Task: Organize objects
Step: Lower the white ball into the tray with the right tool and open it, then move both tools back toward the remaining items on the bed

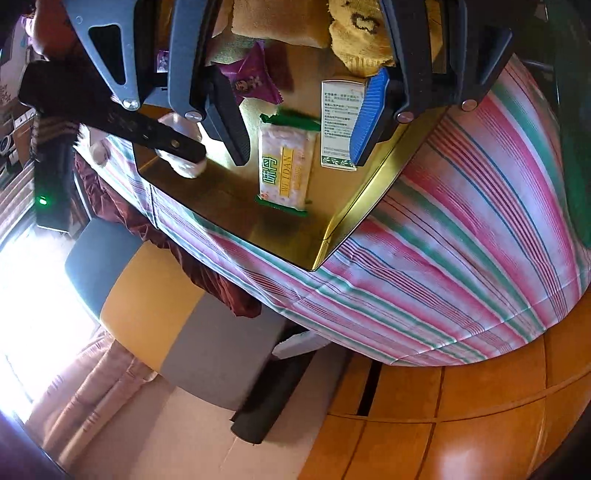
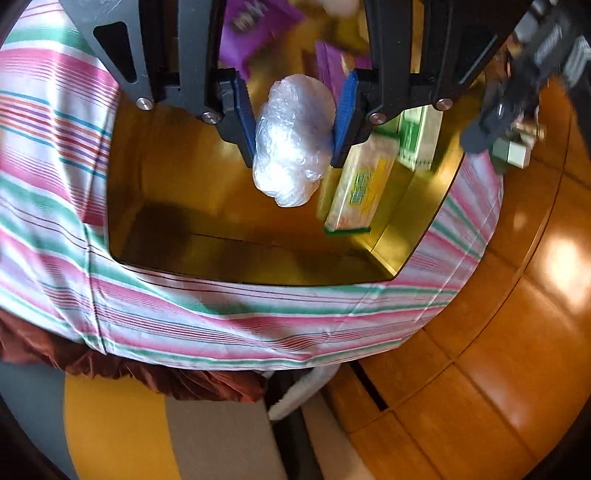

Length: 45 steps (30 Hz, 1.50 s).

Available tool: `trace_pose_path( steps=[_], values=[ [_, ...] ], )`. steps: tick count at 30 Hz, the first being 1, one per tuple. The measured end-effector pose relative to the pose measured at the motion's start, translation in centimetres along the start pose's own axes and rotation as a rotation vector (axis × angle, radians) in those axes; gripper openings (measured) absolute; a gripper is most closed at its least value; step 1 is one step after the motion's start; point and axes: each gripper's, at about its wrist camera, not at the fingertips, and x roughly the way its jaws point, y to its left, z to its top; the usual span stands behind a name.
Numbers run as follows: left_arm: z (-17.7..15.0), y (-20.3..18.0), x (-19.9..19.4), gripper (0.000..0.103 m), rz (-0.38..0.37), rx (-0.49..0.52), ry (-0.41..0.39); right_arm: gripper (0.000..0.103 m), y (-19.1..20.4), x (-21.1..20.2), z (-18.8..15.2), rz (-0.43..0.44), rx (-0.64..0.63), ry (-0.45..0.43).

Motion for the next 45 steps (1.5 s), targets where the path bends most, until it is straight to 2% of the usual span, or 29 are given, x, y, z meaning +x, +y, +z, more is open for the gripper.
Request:
trace_pose_path(
  steps=[2,4,9,13,18,29,45],
  values=[
    [0.0,0.1,0.0,0.057,-0.002,-0.009,0.001,0.044,0.2,0.7,0.3,0.002,0.023,0.004],
    [-0.1,0.2,0.0,0.057,-0.004,-0.013,0.004,0.055,0.4,1.5,0.4,0.007,0.04,0.022],
    [-0.4,-0.1,0.2,0.057,-0.008,-0.012,0.012,0.062,0.9,0.9,-0.4,-0.009,0.002,-0.002],
    [-0.8,-0.7,0.2,0.057,-0.018,-0.001,0.012,0.062,0.5,-0.9,-0.9,-0.025,-0.028,-0.047],
    [-1.4,-1.5,0.1,0.057,-0.032,0.023,0.011,0.062,0.8,-3.1,-1.5,-0.098,-0.108,-0.117],
    [-2.8,-3.5,-0.2,0.057,-0.06,0.083,0.021,0.062,1.2,-5.9,-3.5,-0.188,-0.224,-0.188],
    [-7.5,-10.5,-1.6,0.057,-0.187,0.228,0.072,0.066,-6.4,-12.8,-6.1,-0.285,-0.161,-0.284]
  ],
)
